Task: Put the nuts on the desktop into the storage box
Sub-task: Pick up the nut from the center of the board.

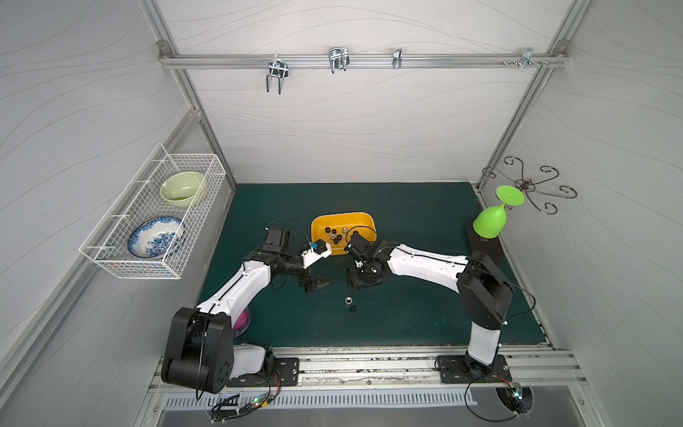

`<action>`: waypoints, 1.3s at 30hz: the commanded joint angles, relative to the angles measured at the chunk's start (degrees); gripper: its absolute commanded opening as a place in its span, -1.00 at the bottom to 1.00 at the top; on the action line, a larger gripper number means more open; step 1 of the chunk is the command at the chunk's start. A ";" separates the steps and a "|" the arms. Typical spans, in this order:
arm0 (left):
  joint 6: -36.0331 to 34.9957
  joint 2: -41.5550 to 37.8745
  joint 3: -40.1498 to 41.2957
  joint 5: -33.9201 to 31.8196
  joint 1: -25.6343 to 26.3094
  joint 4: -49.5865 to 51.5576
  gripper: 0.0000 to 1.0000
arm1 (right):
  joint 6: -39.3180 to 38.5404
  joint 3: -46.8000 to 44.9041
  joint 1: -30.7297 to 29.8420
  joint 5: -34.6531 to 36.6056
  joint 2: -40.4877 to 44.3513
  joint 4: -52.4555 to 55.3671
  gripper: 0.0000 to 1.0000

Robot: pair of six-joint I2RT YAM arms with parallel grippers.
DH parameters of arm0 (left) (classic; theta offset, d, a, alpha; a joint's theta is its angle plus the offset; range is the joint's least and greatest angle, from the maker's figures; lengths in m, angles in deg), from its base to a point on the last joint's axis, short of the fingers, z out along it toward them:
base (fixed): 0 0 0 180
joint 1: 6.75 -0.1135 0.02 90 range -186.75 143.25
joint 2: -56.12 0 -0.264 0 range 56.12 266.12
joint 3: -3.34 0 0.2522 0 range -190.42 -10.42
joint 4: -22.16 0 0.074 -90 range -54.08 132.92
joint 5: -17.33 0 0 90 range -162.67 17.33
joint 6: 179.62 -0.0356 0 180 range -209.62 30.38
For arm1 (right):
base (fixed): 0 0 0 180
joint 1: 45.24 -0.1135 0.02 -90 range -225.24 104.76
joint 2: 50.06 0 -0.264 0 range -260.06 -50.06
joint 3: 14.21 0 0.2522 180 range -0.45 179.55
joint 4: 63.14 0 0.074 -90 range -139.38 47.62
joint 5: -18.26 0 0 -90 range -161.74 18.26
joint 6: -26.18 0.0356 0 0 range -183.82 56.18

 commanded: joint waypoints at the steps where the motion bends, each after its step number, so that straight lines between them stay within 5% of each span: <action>1: -6.11 -0.89 1.89 -2.28 -0.33 -0.14 0.97 | 0.85 0.98 0.26 0.40 -2.66 1.58 0.25; 15: -7.75 -0.41 5.78 -4.66 -0.27 -5.22 0.97 | 1.53 3.68 -0.87 0.96 -8.34 2.16 0.11; 21: -6.13 -0.46 5.27 -4.52 -0.23 -5.23 0.97 | 3.99 7.77 -3.61 6.97 -11.32 8.16 -0.09; 31: -6.31 -0.39 5.62 -4.39 -0.24 -5.33 0.97 | 3.62 8.28 -4.31 7.44 -11.48 8.53 -0.40; 39: -6.38 -0.46 4.93 -4.25 -0.26 -4.89 0.97 | 4.32 7.55 -3.70 8.58 -9.32 8.53 -0.44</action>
